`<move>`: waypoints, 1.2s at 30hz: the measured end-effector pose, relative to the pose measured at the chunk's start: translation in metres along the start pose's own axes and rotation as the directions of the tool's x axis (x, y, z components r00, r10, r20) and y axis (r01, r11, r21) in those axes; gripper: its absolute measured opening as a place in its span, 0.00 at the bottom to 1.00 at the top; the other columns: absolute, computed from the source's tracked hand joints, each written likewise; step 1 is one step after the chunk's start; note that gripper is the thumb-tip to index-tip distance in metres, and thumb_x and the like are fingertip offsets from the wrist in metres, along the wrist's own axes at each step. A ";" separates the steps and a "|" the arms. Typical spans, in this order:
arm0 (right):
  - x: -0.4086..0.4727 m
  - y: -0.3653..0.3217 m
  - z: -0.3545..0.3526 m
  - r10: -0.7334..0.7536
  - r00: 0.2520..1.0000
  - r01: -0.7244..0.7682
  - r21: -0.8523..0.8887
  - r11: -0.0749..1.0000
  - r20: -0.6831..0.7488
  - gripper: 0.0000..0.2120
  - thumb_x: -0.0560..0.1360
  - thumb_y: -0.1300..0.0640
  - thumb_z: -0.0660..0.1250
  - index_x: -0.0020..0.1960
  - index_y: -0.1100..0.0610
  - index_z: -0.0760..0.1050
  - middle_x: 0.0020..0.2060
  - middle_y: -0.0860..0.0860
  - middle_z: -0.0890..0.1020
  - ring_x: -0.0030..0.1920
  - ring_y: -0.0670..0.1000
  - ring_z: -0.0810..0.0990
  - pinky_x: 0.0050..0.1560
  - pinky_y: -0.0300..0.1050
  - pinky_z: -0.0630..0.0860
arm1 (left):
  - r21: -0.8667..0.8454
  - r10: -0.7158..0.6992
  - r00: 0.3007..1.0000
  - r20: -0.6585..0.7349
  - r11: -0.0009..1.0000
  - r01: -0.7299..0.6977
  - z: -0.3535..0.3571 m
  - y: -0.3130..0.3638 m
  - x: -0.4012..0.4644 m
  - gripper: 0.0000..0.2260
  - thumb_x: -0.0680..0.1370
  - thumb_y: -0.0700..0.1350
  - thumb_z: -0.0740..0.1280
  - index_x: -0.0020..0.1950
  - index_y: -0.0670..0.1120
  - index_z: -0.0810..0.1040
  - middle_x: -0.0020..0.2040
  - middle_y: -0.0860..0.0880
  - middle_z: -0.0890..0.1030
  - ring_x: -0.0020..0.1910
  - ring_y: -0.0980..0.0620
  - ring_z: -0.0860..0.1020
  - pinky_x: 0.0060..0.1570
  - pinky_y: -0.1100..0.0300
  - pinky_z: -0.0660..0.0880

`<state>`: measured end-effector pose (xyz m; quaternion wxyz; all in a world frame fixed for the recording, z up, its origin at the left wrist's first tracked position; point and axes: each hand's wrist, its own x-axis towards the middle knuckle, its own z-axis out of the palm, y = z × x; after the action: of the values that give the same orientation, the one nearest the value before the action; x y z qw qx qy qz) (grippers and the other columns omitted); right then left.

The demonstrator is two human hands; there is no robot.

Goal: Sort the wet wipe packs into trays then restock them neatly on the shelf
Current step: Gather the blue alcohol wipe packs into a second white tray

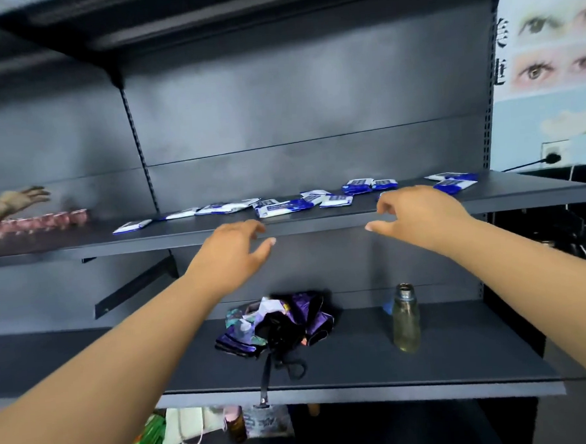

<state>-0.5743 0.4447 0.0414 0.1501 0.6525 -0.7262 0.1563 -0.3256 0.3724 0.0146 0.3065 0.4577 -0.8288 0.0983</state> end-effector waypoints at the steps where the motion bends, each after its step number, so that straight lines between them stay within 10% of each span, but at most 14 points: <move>1: 0.009 -0.001 0.005 0.013 1.000 -0.013 0.013 1.000 0.006 0.19 0.76 0.40 0.60 0.59 0.52 0.72 0.55 0.51 0.78 0.58 0.53 0.73 0.54 0.48 0.73 | -0.003 -0.014 1.000 0.007 1.000 0.014 0.004 -0.007 0.004 0.16 0.79 0.52 0.60 0.63 0.45 0.73 0.59 0.47 0.78 0.61 0.47 0.72 0.59 0.58 0.66; 18: 0.278 0.040 0.145 0.302 0.921 -0.348 0.171 0.922 0.245 0.25 0.76 0.37 0.56 0.40 0.59 0.73 0.46 0.56 0.76 0.48 0.57 0.73 0.45 0.44 0.67 | -0.048 -0.099 0.990 0.099 0.993 0.104 0.145 -0.111 0.188 0.15 0.79 0.51 0.61 0.61 0.45 0.75 0.58 0.47 0.78 0.59 0.48 0.73 0.54 0.63 0.63; 24: 0.327 0.029 0.174 0.308 0.845 -0.402 0.139 0.905 0.436 0.33 0.77 0.36 0.54 0.71 0.60 0.64 0.69 0.57 0.67 0.67 0.60 0.67 0.64 0.48 0.66 | -0.085 -0.146 0.979 0.140 0.984 0.159 0.170 -0.129 0.238 0.14 0.79 0.50 0.62 0.61 0.44 0.75 0.58 0.45 0.78 0.58 0.48 0.73 0.51 0.64 0.63; 27: 0.325 0.024 0.169 0.293 0.853 -0.418 0.229 0.879 0.432 0.33 0.76 0.41 0.60 0.72 0.62 0.60 0.68 0.58 0.68 0.63 0.58 0.70 0.55 0.45 0.65 | -0.136 -0.201 0.957 0.209 0.963 0.232 0.178 -0.130 0.261 0.18 0.78 0.53 0.62 0.64 0.45 0.73 0.62 0.47 0.76 0.59 0.49 0.73 0.50 0.65 0.63; 36: 0.313 0.035 0.177 0.295 0.925 -0.348 0.848 0.399 0.240 0.31 0.70 0.59 0.73 0.66 0.53 0.60 0.50 0.49 0.76 0.49 0.49 0.74 0.48 0.40 0.68 | 0.082 -0.260 0.700 0.665 0.957 0.278 0.180 -0.135 0.305 0.32 0.72 0.64 0.63 0.71 0.49 0.66 0.70 0.51 0.68 0.67 0.50 0.67 0.63 0.59 0.62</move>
<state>-0.6443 0.0916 0.0119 -0.2581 0.4868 -0.6562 0.5155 -0.4101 0.0033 0.0386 0.0055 0.5744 -0.8084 -0.1286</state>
